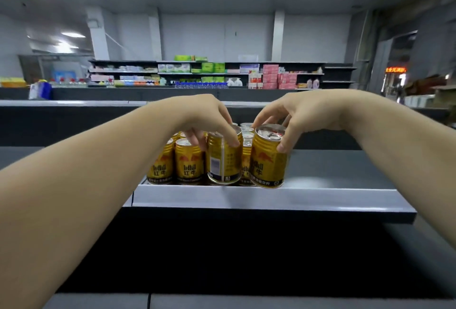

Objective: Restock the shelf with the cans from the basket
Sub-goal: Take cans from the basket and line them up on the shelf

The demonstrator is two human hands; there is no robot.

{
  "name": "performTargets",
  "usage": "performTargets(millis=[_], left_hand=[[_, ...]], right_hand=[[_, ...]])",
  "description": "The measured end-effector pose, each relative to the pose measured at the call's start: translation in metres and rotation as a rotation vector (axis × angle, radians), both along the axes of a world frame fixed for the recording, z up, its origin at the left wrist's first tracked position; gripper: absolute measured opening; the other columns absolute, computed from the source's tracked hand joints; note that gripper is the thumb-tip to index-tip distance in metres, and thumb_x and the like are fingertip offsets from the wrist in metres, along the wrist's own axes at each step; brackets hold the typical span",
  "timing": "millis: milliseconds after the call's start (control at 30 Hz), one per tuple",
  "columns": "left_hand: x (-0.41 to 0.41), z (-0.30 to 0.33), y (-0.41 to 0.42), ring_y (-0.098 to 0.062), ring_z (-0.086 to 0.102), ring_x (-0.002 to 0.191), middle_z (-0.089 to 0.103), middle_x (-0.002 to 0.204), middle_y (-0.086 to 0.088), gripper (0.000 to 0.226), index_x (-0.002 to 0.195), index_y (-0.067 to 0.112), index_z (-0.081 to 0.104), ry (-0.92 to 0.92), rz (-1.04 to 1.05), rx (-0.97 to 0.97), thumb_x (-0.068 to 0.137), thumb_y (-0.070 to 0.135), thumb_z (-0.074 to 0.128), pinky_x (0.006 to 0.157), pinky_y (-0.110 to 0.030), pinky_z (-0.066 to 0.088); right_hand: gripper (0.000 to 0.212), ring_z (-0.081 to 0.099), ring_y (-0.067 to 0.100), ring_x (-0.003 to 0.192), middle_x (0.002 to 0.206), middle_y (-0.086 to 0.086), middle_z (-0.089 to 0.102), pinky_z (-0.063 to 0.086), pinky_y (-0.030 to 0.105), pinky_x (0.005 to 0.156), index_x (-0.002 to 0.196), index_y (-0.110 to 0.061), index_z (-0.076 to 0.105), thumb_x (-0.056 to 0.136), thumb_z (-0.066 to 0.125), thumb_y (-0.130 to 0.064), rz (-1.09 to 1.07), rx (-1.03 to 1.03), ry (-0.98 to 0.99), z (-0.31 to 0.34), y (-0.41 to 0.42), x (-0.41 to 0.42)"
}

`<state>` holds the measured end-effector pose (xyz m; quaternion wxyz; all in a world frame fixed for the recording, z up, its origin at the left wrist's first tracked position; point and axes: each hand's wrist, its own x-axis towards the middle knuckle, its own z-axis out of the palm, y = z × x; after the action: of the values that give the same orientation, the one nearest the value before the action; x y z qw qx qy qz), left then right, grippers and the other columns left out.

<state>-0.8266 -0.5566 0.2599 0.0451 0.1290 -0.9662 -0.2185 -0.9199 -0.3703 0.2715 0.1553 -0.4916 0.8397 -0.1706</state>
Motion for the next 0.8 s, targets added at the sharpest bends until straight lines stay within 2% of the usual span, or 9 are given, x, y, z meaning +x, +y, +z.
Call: performTargets(millis=[100,300,533,633,800], left_hand=[[-0.019,0.002,0.005,-0.022,0.071,0.060,0.060,0.102,-0.004,0.055,0.106,0.025,0.061,0.000,0.016,0.028,0.058,0.042,0.080,0.049,-0.026,0.053],[-0.042,0.006,0.021,-0.023,0.071,0.060,0.061,0.100,-0.006,0.057,0.107,0.023,0.062,-0.057,-0.016,0.005,0.057,0.045,0.080,0.049,-0.027,0.053],[-0.063,0.032,0.035,-0.025,0.071,0.064,0.064,0.099,-0.012,0.055,0.108,0.019,0.060,-0.095,0.002,0.024,0.062,0.044,0.078,0.047,-0.026,0.052],[-0.079,0.044,0.039,-0.026,0.071,0.065,0.066,0.097,-0.015,0.051,0.104,0.020,0.060,-0.089,0.033,0.060,0.063,0.045,0.077,0.045,-0.026,0.051],[-0.115,0.050,0.042,-0.026,0.071,0.062,0.068,0.091,-0.015,0.043,0.090,0.019,0.059,-0.057,0.078,0.057,0.063,0.048,0.076,0.044,-0.026,0.052]], right_hand=[[0.047,0.057,0.012,0.098,0.112,-0.010,0.055,0.051,0.013,0.057,0.107,-0.038,0.058,0.074,0.073,-0.009,-0.029,0.012,-0.002,0.004,0.001,-0.016],[0.049,0.056,0.011,0.095,0.105,-0.015,0.053,0.053,0.016,0.060,0.107,-0.038,0.057,0.073,0.073,-0.005,-0.067,0.078,0.003,0.003,0.010,-0.044],[0.056,0.051,0.009,0.090,0.106,-0.015,0.049,0.051,0.013,0.054,0.111,-0.035,0.056,0.073,0.071,0.002,-0.094,0.186,-0.002,-0.017,0.016,-0.076],[0.057,0.053,0.013,0.097,0.109,-0.013,0.052,0.054,0.017,0.059,0.111,-0.036,0.054,0.073,0.070,0.004,-0.078,0.184,-0.081,-0.021,0.018,-0.086],[0.061,0.056,0.014,0.101,0.108,-0.012,0.057,0.054,0.023,0.073,0.122,-0.026,0.050,0.074,0.069,0.006,-0.055,0.184,-0.125,-0.032,0.014,-0.099]])
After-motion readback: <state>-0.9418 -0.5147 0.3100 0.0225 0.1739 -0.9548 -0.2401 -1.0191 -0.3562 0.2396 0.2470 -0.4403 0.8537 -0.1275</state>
